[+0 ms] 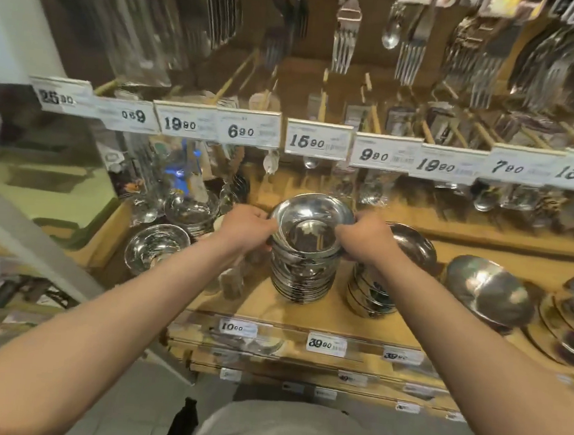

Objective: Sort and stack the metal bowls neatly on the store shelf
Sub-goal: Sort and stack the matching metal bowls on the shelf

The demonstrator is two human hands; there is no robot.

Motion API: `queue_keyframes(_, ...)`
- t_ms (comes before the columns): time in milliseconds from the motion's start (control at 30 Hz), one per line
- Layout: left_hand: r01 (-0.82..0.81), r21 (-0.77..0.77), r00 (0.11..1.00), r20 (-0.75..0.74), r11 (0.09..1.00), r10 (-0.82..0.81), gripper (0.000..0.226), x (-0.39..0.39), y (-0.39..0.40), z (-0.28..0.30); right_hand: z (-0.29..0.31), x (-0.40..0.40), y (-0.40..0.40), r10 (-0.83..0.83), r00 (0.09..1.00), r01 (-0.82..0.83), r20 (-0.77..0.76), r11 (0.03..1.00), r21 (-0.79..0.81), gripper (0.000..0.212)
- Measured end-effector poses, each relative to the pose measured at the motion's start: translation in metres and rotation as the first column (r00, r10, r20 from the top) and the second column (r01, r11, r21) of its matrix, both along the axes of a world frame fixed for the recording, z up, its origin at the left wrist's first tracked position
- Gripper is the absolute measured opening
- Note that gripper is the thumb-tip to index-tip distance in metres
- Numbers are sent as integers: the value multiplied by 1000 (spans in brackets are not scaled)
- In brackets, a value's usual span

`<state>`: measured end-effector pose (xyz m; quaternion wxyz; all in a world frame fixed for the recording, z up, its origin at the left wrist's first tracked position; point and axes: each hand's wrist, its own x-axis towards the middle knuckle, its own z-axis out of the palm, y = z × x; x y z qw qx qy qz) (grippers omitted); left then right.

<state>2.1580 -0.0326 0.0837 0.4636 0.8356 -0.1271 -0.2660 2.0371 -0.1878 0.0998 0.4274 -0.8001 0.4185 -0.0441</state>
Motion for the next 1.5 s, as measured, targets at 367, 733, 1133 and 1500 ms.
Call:
queue_keyframes(367,-94,16,991,-93,995,95,28,-8,-12,-30,-44,19,8,-126,984,123,-129,992,-32,38)
queue_keyframes(733,-1,181,1000,-29,983,7,15,0,-18,-31,-48,33,7,-101,985,95,-141,994,-48,48)
queue_keyframes(1133,139,380,988,7,914,-153,18,4,-23,-38,-51,39,13,-96,938,54,-333,990,-132,57)
queue_keyframes(1500,50,183,996,-82,982,-36,23,3,-23,-45,-53,34,13,-63,946,19,-319,990,-138,64)
